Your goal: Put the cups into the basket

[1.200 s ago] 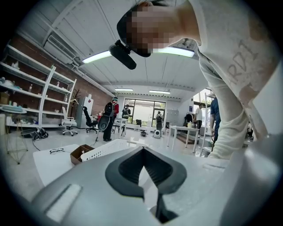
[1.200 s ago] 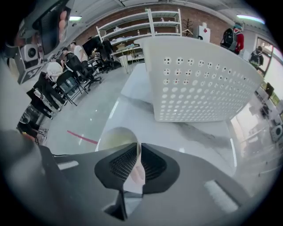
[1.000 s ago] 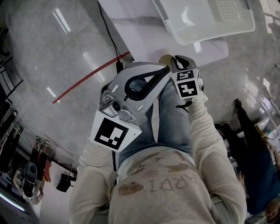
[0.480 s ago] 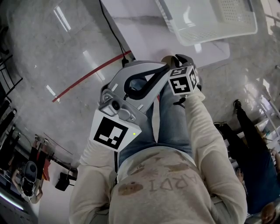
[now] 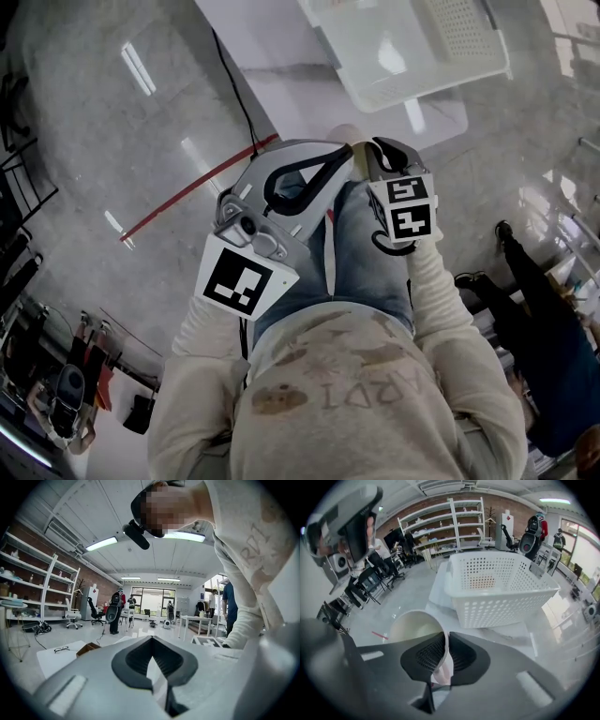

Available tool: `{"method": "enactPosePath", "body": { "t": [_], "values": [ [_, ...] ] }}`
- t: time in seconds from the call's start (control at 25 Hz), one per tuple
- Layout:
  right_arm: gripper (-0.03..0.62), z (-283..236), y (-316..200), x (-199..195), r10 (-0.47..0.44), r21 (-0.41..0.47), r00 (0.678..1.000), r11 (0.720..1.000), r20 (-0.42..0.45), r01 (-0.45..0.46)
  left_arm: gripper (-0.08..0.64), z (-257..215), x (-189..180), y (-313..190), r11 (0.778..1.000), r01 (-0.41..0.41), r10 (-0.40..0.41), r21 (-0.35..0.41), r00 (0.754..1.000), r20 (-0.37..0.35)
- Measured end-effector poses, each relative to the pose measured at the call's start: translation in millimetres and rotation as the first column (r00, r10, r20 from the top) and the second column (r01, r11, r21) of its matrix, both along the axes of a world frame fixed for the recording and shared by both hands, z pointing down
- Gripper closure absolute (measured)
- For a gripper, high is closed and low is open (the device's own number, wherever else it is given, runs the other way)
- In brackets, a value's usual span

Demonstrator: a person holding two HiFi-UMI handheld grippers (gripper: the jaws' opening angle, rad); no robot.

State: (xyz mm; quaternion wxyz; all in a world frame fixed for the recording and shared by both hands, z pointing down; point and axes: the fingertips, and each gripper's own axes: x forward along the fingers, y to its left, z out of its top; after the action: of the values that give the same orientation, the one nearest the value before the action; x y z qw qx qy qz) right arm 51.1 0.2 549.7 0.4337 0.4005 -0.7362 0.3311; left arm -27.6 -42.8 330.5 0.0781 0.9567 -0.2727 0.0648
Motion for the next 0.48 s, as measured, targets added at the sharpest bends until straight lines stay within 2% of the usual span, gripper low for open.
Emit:
{"method": "enactPosePath", "body": {
  "t": [0.08,0.24,0.48],
  "values": [
    [0.537,-30,-5,-7,0.022,0.038,0.998,0.999,0.059,-0.024,0.56,-12,-2,-1,1.0,-0.011,0.011,0.009,1.0,0.003],
    [0.537,-101,-8,22,0.06,0.123,0.987,0.989,0.148,-0.079,0.56,-48,32,3,0.999,-0.027,0.027,0.031,1.0,0.003],
    [0.537,-187,-22,47,0.092,0.26,0.961,0.952,0.261,-0.162,0.56,-79,57,2,0.998,-0.037,0.038,0.043,0.999,-0.024]
  ]
}}
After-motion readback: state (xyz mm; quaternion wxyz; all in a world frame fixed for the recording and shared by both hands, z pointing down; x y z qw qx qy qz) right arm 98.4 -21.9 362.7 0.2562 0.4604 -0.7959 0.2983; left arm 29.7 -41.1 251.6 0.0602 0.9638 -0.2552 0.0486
